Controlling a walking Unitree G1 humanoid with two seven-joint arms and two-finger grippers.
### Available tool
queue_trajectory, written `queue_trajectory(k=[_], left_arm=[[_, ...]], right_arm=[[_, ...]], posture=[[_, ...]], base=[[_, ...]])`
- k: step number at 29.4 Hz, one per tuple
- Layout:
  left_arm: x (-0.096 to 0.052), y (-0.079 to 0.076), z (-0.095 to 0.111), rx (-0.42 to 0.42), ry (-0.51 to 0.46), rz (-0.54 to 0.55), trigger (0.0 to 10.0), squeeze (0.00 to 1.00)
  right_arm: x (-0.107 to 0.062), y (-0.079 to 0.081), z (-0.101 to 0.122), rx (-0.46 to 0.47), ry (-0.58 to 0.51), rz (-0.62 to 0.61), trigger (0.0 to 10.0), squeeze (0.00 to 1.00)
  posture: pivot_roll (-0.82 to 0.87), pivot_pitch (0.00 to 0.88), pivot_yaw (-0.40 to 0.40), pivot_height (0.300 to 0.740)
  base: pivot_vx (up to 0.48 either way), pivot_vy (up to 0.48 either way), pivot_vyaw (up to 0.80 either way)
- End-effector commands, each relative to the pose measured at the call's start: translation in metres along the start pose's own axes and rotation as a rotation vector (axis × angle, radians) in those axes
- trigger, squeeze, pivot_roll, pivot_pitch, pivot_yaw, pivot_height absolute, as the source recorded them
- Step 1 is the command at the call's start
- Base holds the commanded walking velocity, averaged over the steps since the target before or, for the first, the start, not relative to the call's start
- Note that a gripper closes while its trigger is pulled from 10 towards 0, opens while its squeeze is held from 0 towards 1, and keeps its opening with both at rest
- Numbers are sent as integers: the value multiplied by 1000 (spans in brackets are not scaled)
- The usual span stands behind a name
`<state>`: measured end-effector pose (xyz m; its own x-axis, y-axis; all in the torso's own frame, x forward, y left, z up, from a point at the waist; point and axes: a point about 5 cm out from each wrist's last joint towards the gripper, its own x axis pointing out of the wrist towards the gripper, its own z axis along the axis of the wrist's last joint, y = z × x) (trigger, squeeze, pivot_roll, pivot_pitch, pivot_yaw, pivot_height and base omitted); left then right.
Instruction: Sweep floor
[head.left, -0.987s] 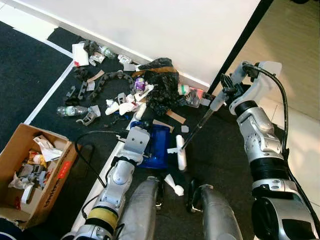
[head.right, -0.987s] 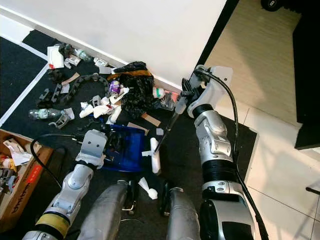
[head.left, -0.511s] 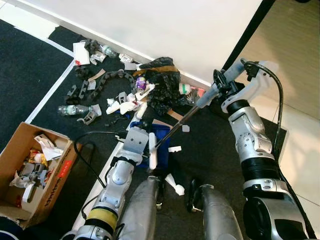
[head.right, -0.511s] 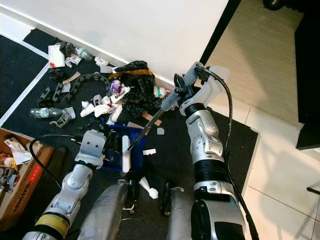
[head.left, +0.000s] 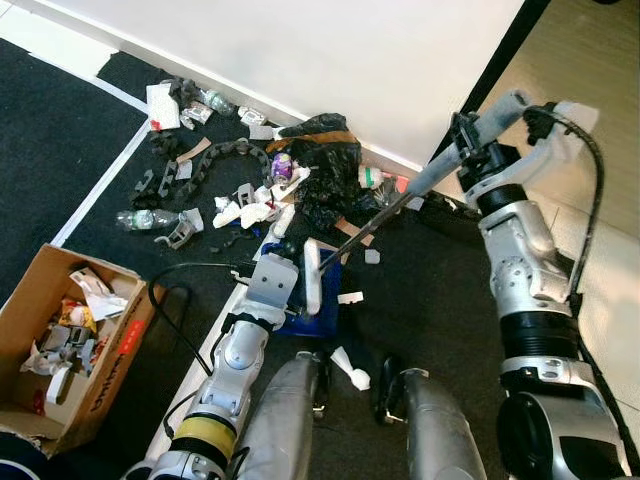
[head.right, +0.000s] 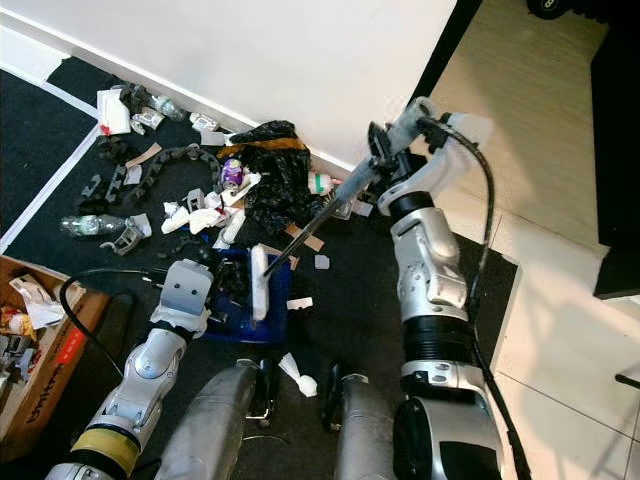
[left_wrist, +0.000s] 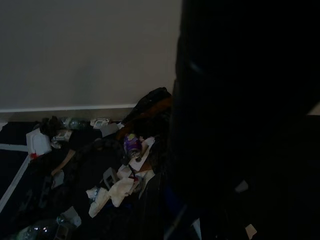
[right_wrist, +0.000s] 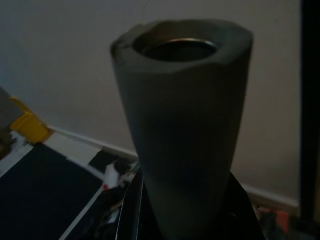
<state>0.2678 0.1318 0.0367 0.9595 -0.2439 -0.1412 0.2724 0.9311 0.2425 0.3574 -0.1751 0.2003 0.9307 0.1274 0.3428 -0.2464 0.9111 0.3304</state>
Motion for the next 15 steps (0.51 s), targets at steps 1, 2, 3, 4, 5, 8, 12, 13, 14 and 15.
queue_trajectory(k=[1,2,3,4,5,8,12,13,14,15], left_arm=[[-13,-36,-25,-105,130,-137,10000,0],[-13,-36,-25,-105,130,-137,10000,0],[-13,-36,-25,-106,130,-138,10000,0],[-13,-36,-25,-106,130,-138,10000,0],[-13,-36,-25,-110,127,-142,10000,0],[-13,-36,-25,-113,127,-144,10000,0],[-13,-37,-25,-112,128,-149,10000,0],[-13,-37,-25,-112,128,-149,10000,0],[-13,-37,-25,-113,127,-150,10000,0],[-13,-37,-25,-113,127,-150,10000,0]], right_arm=[[-2,-10,11,-103,-19,-25,10000,0],[-2,-10,11,-103,-19,-25,10000,0],[-2,-14,11,-147,2,-34,10000,0],[-2,-14,11,-147,2,-34,10000,0],[-5,-23,13,-235,44,-39,10000,0],[-8,-30,21,-261,27,-46,10000,0],[-9,-39,35,-217,-24,-79,10000,0],[-9,-39,35,-219,-19,-82,10000,0],[-9,-41,32,-237,14,-87,10000,0],[-9,-42,29,-251,37,-90,10000,0]], posture=[[112,361,-27,740],[112,361,-27,740],[112,361,-27,740],[112,361,-27,740],[112,361,-27,740],[114,364,-26,740],[110,362,-26,740],[110,362,-26,740],[110,362,-26,740],[110,362,-26,740]], base=[[0,0,0],[0,0,0],[0,0,0],[0,0,0],[0,0,0],[0,0,0],[0,0,0],[0,0,0],[0,0,0],[0,0,0]])
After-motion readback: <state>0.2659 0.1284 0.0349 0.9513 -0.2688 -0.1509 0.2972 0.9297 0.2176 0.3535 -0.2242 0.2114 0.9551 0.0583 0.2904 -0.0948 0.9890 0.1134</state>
